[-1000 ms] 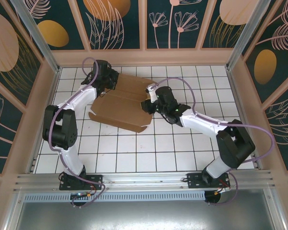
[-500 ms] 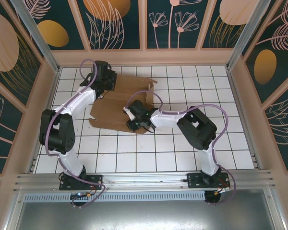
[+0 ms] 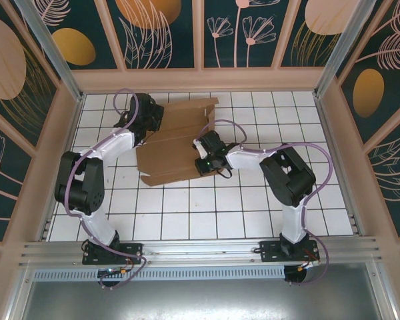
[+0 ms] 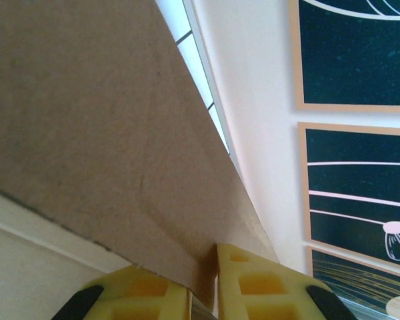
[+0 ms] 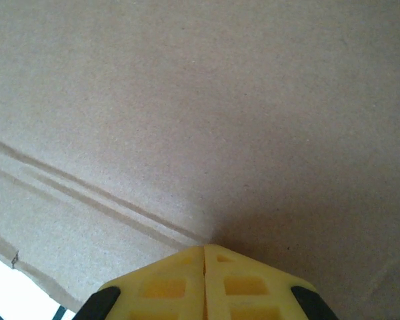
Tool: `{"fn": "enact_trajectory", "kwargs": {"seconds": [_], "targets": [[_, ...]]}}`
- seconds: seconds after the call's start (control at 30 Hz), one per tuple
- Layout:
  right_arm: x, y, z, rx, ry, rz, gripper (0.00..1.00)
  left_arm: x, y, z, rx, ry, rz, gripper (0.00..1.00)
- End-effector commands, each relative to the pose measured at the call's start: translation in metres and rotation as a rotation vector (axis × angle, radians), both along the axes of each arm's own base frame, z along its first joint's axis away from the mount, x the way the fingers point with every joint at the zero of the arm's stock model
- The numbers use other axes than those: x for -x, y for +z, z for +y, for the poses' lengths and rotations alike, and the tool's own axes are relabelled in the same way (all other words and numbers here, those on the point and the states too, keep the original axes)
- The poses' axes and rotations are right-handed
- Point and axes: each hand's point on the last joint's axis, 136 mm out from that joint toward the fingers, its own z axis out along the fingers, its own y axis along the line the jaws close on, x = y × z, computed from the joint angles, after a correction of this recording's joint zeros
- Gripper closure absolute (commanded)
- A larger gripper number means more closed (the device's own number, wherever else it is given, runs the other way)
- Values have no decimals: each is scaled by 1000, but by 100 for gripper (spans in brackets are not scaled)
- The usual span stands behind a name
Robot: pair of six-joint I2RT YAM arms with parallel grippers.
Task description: Fold the paper box
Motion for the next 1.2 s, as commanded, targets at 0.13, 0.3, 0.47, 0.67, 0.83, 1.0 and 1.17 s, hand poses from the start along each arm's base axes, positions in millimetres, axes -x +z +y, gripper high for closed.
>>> {"fn": "enact_trajectory", "kwargs": {"seconds": [0.13,0.3,0.47,0.67,0.83,1.0,1.17], "targets": [[22,-5,-32,92,3,81,100,-4,11,5,-62,-4,-16,93],[-11,74,-31,-149,-66,-76,100,-8,8,1,-33,2,3,100],[-43,152,-41,-369,-178,-258,100,-7,13,0,-9,3,-6,100],[-73,169,-10,-391,-211,-285,100,-2,15,-1,22,3,-5,100],[-104,160,14,-364,-265,-323,100,2,8,-1,37,9,15,100],[-133,144,-13,-251,-423,-380,100,9,13,3,32,15,10,100],[-137,142,-58,-248,-503,-420,100,17,20,6,24,17,-2,100]]}}
